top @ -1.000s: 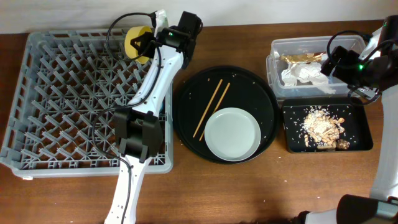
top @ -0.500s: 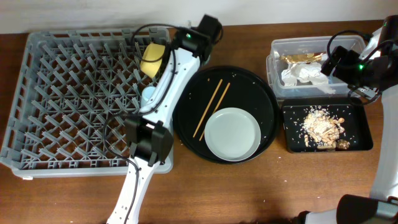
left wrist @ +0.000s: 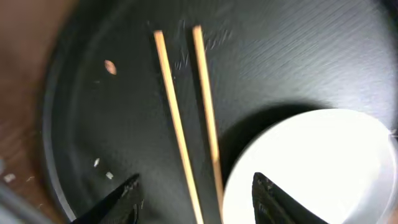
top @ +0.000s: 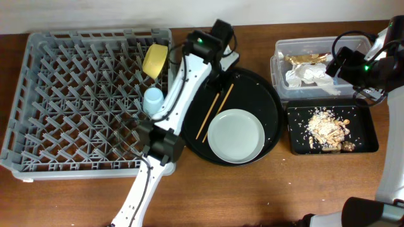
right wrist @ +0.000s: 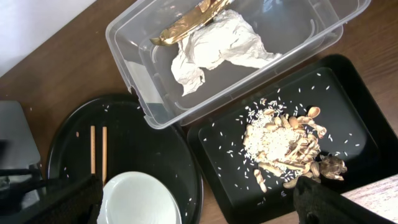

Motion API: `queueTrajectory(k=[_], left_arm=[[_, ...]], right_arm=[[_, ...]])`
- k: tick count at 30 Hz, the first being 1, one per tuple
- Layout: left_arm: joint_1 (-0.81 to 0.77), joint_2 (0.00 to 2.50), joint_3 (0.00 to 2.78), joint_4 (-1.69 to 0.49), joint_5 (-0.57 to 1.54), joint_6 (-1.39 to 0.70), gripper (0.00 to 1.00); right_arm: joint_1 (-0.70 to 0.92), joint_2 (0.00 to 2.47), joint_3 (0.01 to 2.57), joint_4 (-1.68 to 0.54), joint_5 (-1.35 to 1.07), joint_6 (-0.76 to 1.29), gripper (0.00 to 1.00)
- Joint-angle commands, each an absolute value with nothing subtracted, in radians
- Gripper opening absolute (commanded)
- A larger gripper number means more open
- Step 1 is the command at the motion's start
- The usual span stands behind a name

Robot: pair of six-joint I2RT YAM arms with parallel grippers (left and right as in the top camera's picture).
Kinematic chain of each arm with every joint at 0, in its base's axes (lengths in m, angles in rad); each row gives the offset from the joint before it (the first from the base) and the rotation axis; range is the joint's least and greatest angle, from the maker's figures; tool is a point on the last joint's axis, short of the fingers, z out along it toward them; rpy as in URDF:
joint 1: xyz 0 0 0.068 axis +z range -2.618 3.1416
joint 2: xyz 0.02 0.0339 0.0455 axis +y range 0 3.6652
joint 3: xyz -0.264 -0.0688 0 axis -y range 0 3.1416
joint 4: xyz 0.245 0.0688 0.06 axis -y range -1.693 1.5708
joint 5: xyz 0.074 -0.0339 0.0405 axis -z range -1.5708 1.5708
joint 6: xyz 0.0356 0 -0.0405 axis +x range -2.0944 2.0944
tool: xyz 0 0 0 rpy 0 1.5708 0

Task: Sort waste into correct bins and load items into the dishwasher rack
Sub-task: 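Reach the left gripper down and grasp the wooden chopsticks on the tray, then carry the chopstick into the dish rack and release it upright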

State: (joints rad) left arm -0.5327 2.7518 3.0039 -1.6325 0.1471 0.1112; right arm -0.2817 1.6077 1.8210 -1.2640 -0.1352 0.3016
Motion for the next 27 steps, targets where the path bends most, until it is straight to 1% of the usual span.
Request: queueTrajectory(k=[1, 4, 7, 9, 11, 12, 14, 17, 19, 24, 27], left_arm=[[-0.532, 2.836, 3.004, -1.629, 0.157, 0.167, 0.51], [-0.540, 2.900, 3.004, -1.613, 0.124, 0.167, 0.50], [-0.551, 2.931, 3.004, -1.606, 0.063, 0.166, 0.41], [-0.552, 2.948, 3.003, -1.598, 0.062, 0.165, 0.34], [-0.552, 2.950, 3.001, -1.595, 0.054, 0.162, 0.25], [-0.552, 2.950, 2.999, -1.591, 0.046, 0.158, 0.18], [-0.553, 2.950, 2.997, -1.586, 0.036, 0.144, 0.00], [-0.552, 2.949, 3.028, -1.594, 0.037, 0.101, 0.00], [-0.549, 2.920, 3.144, -1.654, 0.037, 0.090, 0.00], [-0.472, 2.601, 3.140, -1.652, 0.033, 0.075, 0.00], [-0.370, 2.460, 3.140, -1.688, -0.090, 0.009, 0.00]], right_arm=[[-0.280, 1.611, 1.816, -1.265, -0.130, 0.292, 0.98], [-0.280, 1.611, 1.816, -1.265, -0.130, 0.292, 0.98], [-0.280, 1.611, 1.816, -1.269, -0.130, 0.292, 0.98], [-0.280, 1.611, 1.816, -1.269, -0.130, 0.292, 0.99], [-0.280, 1.611, 1.816, -1.273, -0.130, 0.292, 0.99], [-0.280, 1.611, 1.816, -1.273, -0.130, 0.292, 0.98], [-0.280, 1.611, 1.816, -1.273, -0.130, 0.292, 0.99], [-0.280, 1.611, 1.816, -1.272, -0.130, 0.292, 0.98], [-0.280, 1.611, 1.816, -1.272, -0.130, 0.292, 0.98], [-0.280, 1.611, 1.816, -1.272, -0.130, 0.292, 0.98], [-0.280, 1.611, 1.816, -1.272, -0.130, 0.292, 0.99]])
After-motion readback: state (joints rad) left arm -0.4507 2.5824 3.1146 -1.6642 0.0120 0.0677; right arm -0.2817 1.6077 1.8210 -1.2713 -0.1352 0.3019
